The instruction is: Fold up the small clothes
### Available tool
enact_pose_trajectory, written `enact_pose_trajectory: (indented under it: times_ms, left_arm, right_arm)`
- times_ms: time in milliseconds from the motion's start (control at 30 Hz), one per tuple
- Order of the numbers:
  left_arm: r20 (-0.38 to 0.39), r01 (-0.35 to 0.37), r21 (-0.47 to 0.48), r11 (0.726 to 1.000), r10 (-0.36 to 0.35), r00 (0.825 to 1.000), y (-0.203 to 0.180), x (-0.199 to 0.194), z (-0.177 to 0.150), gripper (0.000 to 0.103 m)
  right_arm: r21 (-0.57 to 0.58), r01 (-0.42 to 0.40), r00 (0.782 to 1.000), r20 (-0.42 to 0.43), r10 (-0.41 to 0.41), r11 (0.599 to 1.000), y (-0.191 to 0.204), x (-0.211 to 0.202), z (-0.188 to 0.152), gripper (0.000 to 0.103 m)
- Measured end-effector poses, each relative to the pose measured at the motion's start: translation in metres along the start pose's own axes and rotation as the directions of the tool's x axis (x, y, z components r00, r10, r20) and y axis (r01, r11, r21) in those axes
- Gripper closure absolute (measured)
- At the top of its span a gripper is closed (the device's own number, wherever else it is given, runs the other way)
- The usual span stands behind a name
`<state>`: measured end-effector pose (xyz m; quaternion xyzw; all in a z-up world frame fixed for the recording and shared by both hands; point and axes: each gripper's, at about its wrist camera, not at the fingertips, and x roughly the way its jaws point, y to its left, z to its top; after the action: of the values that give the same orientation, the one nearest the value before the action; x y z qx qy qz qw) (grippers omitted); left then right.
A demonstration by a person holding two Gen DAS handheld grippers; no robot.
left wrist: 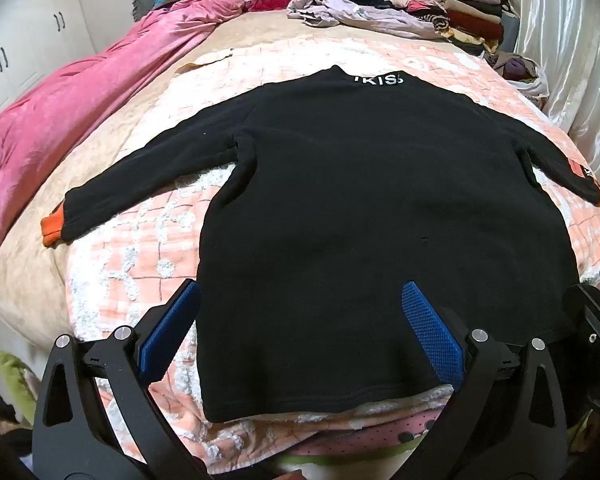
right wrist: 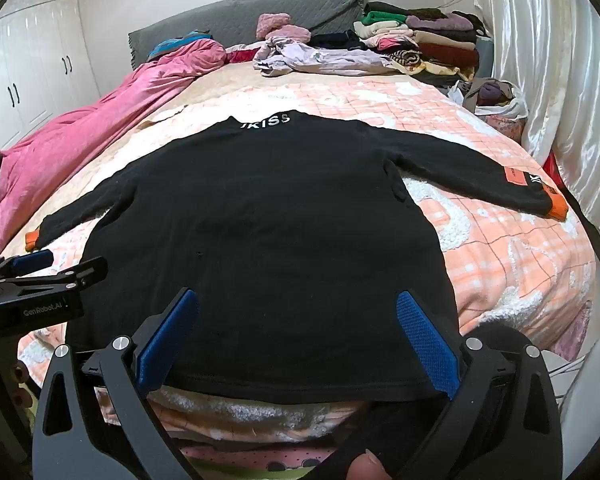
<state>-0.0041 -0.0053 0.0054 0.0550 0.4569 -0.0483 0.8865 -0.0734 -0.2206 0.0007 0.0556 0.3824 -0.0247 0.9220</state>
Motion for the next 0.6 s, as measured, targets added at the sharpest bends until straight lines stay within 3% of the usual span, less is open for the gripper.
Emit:
enact_pose_trajectory:
  times_ms: [600]
  left_arm:
    - [-0.001,0.002,0.016,1.0,-0.002,1.0,-0.009,0.01,0.011,0.008]
  right_arm:
    - [0.011,0.008,1.0,0.006,-0.008,1.0,-0.008,0.007,0.009,0.004]
